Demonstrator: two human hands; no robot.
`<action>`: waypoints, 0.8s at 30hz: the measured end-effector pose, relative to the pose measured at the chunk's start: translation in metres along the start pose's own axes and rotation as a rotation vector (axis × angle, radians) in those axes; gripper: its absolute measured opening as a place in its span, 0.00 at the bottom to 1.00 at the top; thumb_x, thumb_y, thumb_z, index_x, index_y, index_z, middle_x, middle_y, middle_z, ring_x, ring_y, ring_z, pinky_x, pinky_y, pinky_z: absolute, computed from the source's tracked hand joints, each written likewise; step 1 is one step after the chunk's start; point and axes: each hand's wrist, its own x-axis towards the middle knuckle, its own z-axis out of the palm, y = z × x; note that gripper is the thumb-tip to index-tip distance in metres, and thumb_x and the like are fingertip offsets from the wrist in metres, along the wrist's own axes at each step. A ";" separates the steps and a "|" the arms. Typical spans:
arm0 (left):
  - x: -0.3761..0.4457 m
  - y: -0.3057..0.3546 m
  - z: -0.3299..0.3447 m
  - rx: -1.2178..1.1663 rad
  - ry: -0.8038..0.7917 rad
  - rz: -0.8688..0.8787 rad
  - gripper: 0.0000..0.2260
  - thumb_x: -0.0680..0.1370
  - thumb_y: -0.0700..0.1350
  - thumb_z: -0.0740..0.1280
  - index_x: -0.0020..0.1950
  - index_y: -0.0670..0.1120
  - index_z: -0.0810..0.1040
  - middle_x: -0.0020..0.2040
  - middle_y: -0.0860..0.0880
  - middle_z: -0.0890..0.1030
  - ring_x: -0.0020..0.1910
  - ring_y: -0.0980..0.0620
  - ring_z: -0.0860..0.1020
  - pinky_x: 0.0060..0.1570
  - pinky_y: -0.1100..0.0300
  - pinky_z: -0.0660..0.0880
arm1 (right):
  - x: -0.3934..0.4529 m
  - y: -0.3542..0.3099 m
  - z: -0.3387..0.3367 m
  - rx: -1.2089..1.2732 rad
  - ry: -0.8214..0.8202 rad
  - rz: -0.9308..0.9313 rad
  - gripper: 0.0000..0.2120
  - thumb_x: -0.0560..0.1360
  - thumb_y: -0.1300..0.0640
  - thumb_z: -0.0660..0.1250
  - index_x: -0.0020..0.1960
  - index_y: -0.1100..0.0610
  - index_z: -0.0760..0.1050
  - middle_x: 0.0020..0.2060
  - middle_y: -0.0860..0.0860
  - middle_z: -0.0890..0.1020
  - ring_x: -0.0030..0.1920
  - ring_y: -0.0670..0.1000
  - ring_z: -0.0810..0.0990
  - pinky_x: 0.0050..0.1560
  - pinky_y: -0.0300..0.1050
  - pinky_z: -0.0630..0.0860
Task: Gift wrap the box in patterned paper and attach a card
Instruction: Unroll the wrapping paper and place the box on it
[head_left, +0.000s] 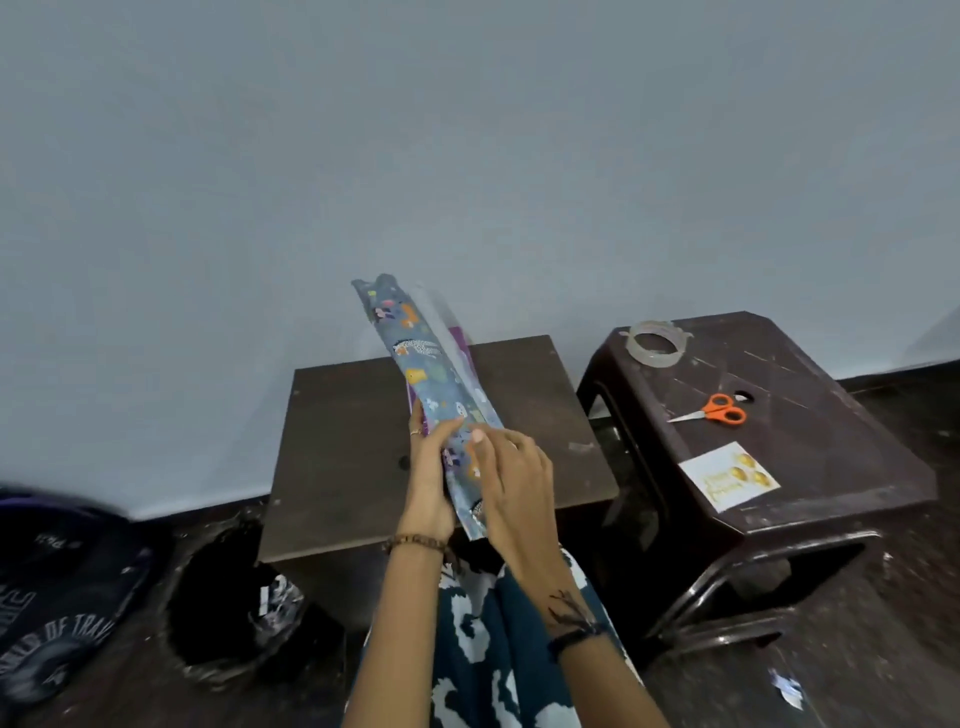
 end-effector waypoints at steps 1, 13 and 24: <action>0.000 0.003 -0.006 -0.006 0.026 -0.021 0.12 0.77 0.40 0.62 0.59 0.47 0.75 0.49 0.43 0.80 0.44 0.45 0.80 0.45 0.52 0.78 | 0.002 0.000 0.000 -0.015 -0.020 0.027 0.24 0.78 0.42 0.45 0.60 0.49 0.75 0.54 0.43 0.79 0.61 0.44 0.70 0.65 0.52 0.65; 0.047 0.009 -0.024 0.276 -0.028 -0.058 0.21 0.77 0.57 0.61 0.63 0.44 0.76 0.58 0.41 0.80 0.57 0.40 0.78 0.61 0.41 0.71 | 0.036 0.041 -0.004 0.322 0.086 0.368 0.19 0.72 0.62 0.70 0.61 0.54 0.73 0.53 0.50 0.77 0.52 0.45 0.76 0.44 0.30 0.68; 0.102 -0.026 -0.022 1.599 0.078 0.227 0.15 0.80 0.53 0.57 0.66 0.54 0.70 0.77 0.48 0.47 0.75 0.42 0.39 0.68 0.32 0.41 | 0.033 0.087 0.009 0.310 0.555 0.504 0.14 0.74 0.72 0.61 0.56 0.59 0.76 0.49 0.48 0.77 0.53 0.48 0.75 0.53 0.40 0.69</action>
